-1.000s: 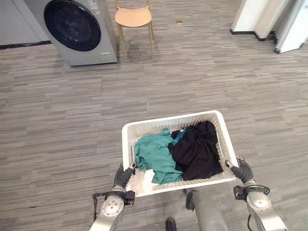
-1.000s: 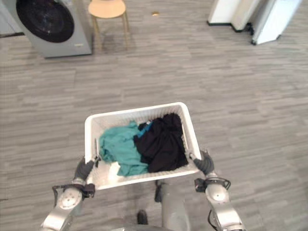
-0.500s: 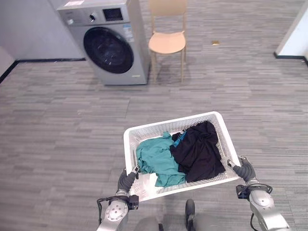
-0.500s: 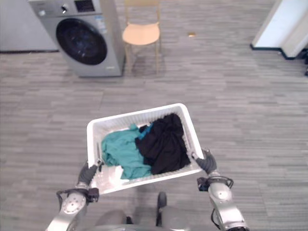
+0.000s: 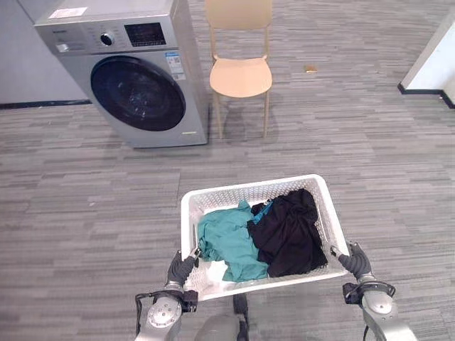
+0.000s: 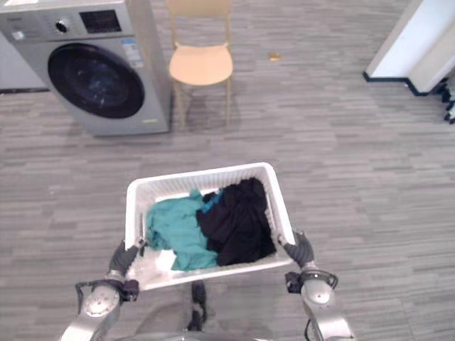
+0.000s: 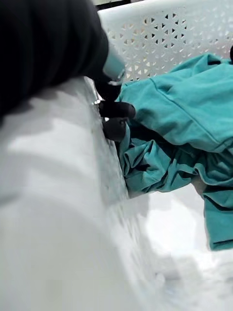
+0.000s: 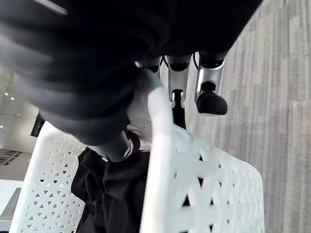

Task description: Grab the laundry basket,head to the washer,open it,put in the laundry and shut it.

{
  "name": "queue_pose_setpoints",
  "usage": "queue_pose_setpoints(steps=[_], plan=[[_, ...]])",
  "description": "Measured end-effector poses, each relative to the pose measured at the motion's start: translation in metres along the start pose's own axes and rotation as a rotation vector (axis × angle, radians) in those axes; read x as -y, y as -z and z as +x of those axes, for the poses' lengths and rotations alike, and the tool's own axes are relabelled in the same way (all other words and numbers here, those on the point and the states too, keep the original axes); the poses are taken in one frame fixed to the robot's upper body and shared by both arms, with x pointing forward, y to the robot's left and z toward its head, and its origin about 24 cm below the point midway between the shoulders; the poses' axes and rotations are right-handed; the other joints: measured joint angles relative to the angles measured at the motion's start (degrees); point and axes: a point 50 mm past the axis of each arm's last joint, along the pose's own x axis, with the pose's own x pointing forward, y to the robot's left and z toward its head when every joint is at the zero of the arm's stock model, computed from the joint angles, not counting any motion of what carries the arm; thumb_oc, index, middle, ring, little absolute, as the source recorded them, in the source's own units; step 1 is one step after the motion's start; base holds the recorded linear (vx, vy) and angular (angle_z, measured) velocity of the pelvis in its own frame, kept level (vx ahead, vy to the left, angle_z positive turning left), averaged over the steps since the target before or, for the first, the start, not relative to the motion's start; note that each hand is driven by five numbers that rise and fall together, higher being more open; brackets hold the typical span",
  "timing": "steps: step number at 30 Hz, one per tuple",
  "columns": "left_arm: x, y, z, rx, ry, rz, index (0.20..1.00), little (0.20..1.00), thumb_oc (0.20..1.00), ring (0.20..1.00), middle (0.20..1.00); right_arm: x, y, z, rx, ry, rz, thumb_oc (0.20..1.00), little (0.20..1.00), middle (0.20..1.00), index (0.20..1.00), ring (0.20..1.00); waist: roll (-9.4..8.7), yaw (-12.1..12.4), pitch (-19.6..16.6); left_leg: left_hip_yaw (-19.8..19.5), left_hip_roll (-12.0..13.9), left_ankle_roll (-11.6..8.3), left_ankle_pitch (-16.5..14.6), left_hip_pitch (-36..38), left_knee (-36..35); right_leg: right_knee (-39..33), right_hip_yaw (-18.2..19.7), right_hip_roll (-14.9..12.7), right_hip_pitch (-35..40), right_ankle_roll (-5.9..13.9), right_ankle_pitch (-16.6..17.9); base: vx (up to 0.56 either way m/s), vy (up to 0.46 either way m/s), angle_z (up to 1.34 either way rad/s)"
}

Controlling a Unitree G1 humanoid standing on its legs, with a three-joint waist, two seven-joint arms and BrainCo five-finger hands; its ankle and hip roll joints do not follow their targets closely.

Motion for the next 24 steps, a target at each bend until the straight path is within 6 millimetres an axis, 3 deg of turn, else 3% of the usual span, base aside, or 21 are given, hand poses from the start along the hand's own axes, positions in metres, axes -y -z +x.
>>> queue_pose_setpoints(steps=[1, 2, 3, 4, 6, 9, 10, 11, 13, 14, 15, 16, 17, 18, 20, 21, 22, 23, 24], plan=[[-0.001, -0.006, 0.004, 0.021, -0.002, 0.007, 0.200, 0.200, 0.200, 0.200, 0.200, 0.000, -0.004, 0.003, 0.016, 0.002, 0.001, 0.200, 0.200, 0.200, 0.200, 0.200, -0.21, 0.0, 0.1, -0.3, 0.2, 0.42, -0.4, 1.4, -1.1, 8.4, 1.0, 0.3, -4.4, 1.15, -0.9, 0.19, 0.061, -0.13], [-0.002, -0.007, 0.005, 0.024, -0.004, 0.009, 0.200, 0.200, 0.200, 0.200, 0.200, 0.000, -0.008, 0.005, 0.030, 0.003, 0.004, 0.200, 0.200, 0.200, 0.200, 0.200, -0.31, 0.2, 0.2, -0.2, 0.3, 0.23, -0.3, 2.3, -1.7, 11.6, 1.4, 0.9, -6.6, 1.18, -2.0, 0.31, 0.082, 0.00], [-0.002, -0.010, 0.007, 0.036, -0.003, 0.010, 0.200, 0.200, 0.200, 0.200, 0.200, 0.001, -0.009, 0.005, 0.035, 0.007, 0.005, 0.200, 0.200, 0.200, 0.200, 0.200, -0.62, -0.1, 0.1, -0.3, 0.5, 0.24, -0.3, 3.2, -1.5, 10.5, 1.7, 1.7, -8.0, 0.35, -2.9, 0.55, 0.097, -0.44], [-0.003, -0.010, 0.004, 0.046, -0.018, -0.002, 0.200, 0.200, 0.200, 0.200, 0.200, 0.001, -0.019, 0.009, 0.070, 0.002, 0.000, 0.200, 0.200, 0.200, 0.200, 0.200, 0.07, -0.1, 0.6, 0.8, 1.7, 0.36, -3.4, 6.2, -3.5, 11.1, -1.4, 2.7, -14.2, 0.07, -4.1, 0.35, 0.034, -0.61], [-0.005, -0.010, 0.004, 0.046, -0.035, -0.009, 0.200, 0.200, 0.200, 0.200, 0.200, 0.000, -0.026, 0.012, 0.100, 0.001, -0.013, 0.200, 0.200, 0.200, 0.200, 0.200, -0.54, -1.1, 0.3, 1.7, 1.7, -0.78, -3.2, 7.3, -4.6, 6.2, -3.7, 2.8, -19.4, -0.17, -3.8, 0.43, -0.015, -0.31], [-0.003, -0.006, 0.006, 0.029, -0.031, -0.018, 0.200, 0.200, 0.200, 0.200, 0.200, 0.001, -0.020, 0.010, 0.075, 0.004, -0.020, 0.200, 0.200, 0.200, 0.200, 0.200, -0.14, -2.9, 0.9, 1.1, 1.9, -2.56, -5.6, 10.2, -5.1, -4.0, -6.8, 2.7, -26.9, -0.34, -0.1, 0.49, -0.086, 0.13], [-0.001, 0.001, 0.005, 0.001, -0.029, -0.023, 0.200, 0.200, 0.200, 0.200, 0.200, 0.001, -0.013, 0.006, 0.053, 0.000, -0.022, 0.200, 0.200, 0.200, 0.200, 0.200, -0.16, -4.2, 1.1, -0.1, 1.8, -3.68, -6.6, 11.8, -5.1, -12.1, -7.0, 2.5, -27.5, 0.01, 3.6, 0.51, -0.134, 0.44], [0.000, 0.005, 0.003, -0.009, -0.025, -0.025, 0.200, 0.200, 0.200, 0.200, 0.200, 0.000, -0.008, 0.003, 0.029, -0.001, -0.024, 0.200, 0.200, 0.200, 0.200, 0.200, -0.08, -4.7, 1.1, -1.6, 1.9, -4.58, -7.7, 13.5, -5.2, -15.0, -6.5, 1.8, -28.5, 0.18, 5.5, 0.50, -0.134, 0.65], [0.004, 0.011, -0.002, -0.031, -0.012, -0.029, 0.200, 0.200, 0.200, 0.200, 0.200, 0.001, -0.001, -0.002, 0.001, 0.001, -0.027, 0.200, 0.200, 0.200, 0.200, 0.200, -0.22, -5.0, 1.0, -3.4, 2.1, -6.27, -10.8, 15.7, -5.0, -16.1, -5.5, 1.6, -28.6, 0.33, 6.3, 0.35, -0.113, 0.59], [0.006, 0.015, -0.005, -0.046, -0.007, -0.033, 0.200, 0.200, 0.200, 0.200, 0.200, 0.002, 0.003, -0.004, -0.013, 0.001, -0.031, 0.200, 0.200, 0.200, 0.200, 0.200, -0.21, -4.9, 0.9, -4.6, 2.5, -7.05, -11.9, 17.8, -4.6, -15.4, -4.8, 1.6, -27.2, -0.94, 7.6, 0.45, -0.188, 0.49], [0.010, 0.017, -0.007, -0.053, -0.008, -0.053, 0.200, 0.200, 0.200, 0.200, 0.200, 0.005, 0.003, -0.004, -0.014, 0.003, -0.039, 0.200, 0.200, 0.200, 0.200, 0.200, 1.07, -4.9, 1.1, -5.1, 3.8, -7.84, -12.9, 18.7, -4.5, -13.8, -5.0, 2.2, -27.0, -0.66, 10.4, 0.54, -0.298, 0.84], [0.018, 0.016, -0.005, -0.051, -0.003, -0.081, 0.200, 0.200, 0.200, 0.200, 0.200, 0.011, 0.005, -0.002, -0.023, 0.026, -0.040, 0.200, 0.200, 0.200, 0.200, 0.200, 3.52, -5.3, 1.3, -7.5, 7.1, -8.50, -12.8, 17.9, -0.9, -9.8, -5.6, 4.0, -26.8, -0.85, 11.1, 0.49, -0.327, 1.03], [0.020, 0.013, -0.002, -0.045, 0.008, -0.074, 0.200, 0.200, 0.200, 0.200, 0.200, 0.013, 0.007, -0.001, -0.033, 0.026, -0.048, 0.200, 0.200, 0.200, 0.200, 0.200, 3.23, -5.3, 1.4, -8.5, 7.7, -9.64, -12.1, 15.0, 6.0, -9.5, -6.2, 4.4, -25.4, -2.08, 11.3, 0.37, -0.256, 1.22], [0.022, 0.011, 0.000, -0.042, 0.022, -0.070, 0.200, 0.200, 0.200, 0.200, 0.200, 0.018, 0.006, 0.000, -0.032, 0.023, -0.063, 0.200, 0.200, 0.200, 0.200, 0.200, 2.68, -4.9, 1.4, -8.4, 8.6, -11.19, -10.9, 10.7, 15.4, -10.2, -6.8, 4.5, -23.5, -4.69, 11.4, 0.23, -0.163, 0.80], [0.028, 0.016, -0.003, -0.060, 0.032, -0.078, 0.200, 0.200, 0.200, 0.200, 0.200, 0.023, 0.000, 0.001, -0.002, 0.027, -0.078, 0.200, 0.200, 0.200, 0.200, 0.200, 2.22, -3.8, 1.6, -8.0, 10.8, -11.82, -9.5, 6.2, 28.1, -11.3, -7.3, 5.3, -19.8, -9.43, 13.9, 0.26, -0.125, 0.22], [0.028, 0.016, -0.005, -0.063, 0.028, -0.086, 0.200, 0.200, 0.200, 0.200, 0.200, 0.024, -0.004, 0.004, 0.014, 0.027, -0.081, 0.200, 0.200, 0.200, 0.200, 0.200, 2.18, -3.4, 1.5, -8.1, 11.4, -12.04, -9.6, 4.9, 28.5, -11.9, -7.2, 6.4, -18.7, -9.78, 12.3, 0.31, -0.096, -0.01], [0.027, 0.010, -0.002, -0.038, 0.030, -0.080, 0.200, 0.200, 0.200, 0.200, 0.200, 0.026, -0.010, 0.007, 0.038, 0.037, -0.076, 0.200, 0.200, 0.200, 0.200, 0.200, 1.93, -2.9, 1.5, -7.4, 10.9, -10.77, -11.2, 1.4, 30.3, -14.2, -7.0, 7.2, -16.5, -10.75, 11.7, 0.34, -0.066, 0.01], [0.026, 0.004, 0.001, -0.013, 0.030, -0.077, 0.200, 0.200, 0.200, 0.200, 0.200, 0.026, -0.013, 0.008, 0.052, 0.041, -0.071, 0.200, 0.200, 0.200, 0.200, 0.200, 0.73, -2.3, 2.1, -6.5, 9.3, -10.02, -11.9, -0.8, 28.5, -16.4, -6.8, 7.1, -14.6, -10.82, 11.6, 0.47, -0.039, 0.26], [0.026, -0.004, 0.006, 0.017, 0.036, -0.072, 0.200, 0.200, 0.200, 0.200, 0.200, 0.027, -0.014, 0.009, 0.054, 0.058, -0.044, 0.200, 0.200, 0.200, 0.200, 0.200, -0.70, -2.1, 2.8, -3.5, 7.3, -9.03, -12.0, -4.0, 21.8, -20.9, -7.1, 7.1, -9.9, -10.84, 11.6, 0.47, 0.007, 0.25]])
